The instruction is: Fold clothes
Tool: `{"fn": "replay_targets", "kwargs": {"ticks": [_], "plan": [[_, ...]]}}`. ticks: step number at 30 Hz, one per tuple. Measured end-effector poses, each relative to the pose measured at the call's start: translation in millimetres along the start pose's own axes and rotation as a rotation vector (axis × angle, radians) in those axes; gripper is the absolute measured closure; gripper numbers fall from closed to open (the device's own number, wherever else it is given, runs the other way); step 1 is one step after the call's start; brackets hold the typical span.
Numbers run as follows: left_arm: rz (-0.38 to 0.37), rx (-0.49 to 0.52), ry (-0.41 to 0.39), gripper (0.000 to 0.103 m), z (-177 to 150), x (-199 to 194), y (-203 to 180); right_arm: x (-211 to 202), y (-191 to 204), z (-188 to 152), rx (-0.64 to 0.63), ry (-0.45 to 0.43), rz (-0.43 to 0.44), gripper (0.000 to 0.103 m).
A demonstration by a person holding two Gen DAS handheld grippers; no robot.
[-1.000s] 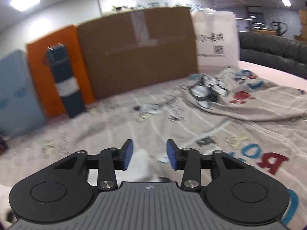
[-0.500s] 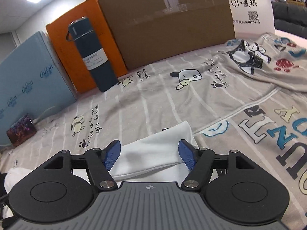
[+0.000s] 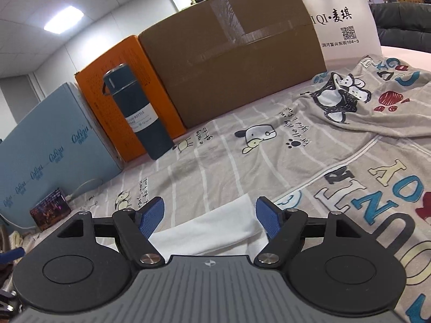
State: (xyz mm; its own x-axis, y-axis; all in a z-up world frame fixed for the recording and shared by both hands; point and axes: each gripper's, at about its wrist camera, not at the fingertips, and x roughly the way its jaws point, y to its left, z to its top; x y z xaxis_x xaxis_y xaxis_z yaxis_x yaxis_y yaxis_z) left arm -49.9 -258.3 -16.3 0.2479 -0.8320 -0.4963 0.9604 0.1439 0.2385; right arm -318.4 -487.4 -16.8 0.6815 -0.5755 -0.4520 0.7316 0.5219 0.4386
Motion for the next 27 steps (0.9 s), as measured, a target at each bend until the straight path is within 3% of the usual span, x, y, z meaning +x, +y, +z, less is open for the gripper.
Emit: {"fn": "replay_targets", "kwargs": {"ticks": [6, 10, 12, 17, 23, 27], "plan": [[0.083, 0.086, 0.057, 0.004, -4.9, 13.7, -21.8, -13.2, -16.2, 1.7, 0.004, -0.023, 0.025, 0.028], [0.182, 0.094, -0.041, 0.004, 3.0, -7.9, -31.0, -19.8, -29.3, 7.7, -0.013, -0.038, 0.044, 0.027], [0.191, 0.097, -0.114, 0.004, 8.1, -22.2, -43.3, -19.5, -36.3, 13.7, -0.026, -0.042, 0.066, 0.027], [0.01, 0.178, -0.203, 0.004, 11.6, -42.3, -98.5, -6.1, -50.5, 29.9, -0.025, -0.016, 0.17, 0.027], [-0.149, 0.342, -0.183, 0.004, 5.4, -40.7, -157.5, 24.1, -56.6, 34.0, -0.015, 0.092, 0.256, 0.027], [-0.201, 0.435, -0.148, 0.004, 0.7, -31.0, -181.4, 36.4, -57.9, 35.7, -0.006, 0.149, 0.28, 0.027]]}}
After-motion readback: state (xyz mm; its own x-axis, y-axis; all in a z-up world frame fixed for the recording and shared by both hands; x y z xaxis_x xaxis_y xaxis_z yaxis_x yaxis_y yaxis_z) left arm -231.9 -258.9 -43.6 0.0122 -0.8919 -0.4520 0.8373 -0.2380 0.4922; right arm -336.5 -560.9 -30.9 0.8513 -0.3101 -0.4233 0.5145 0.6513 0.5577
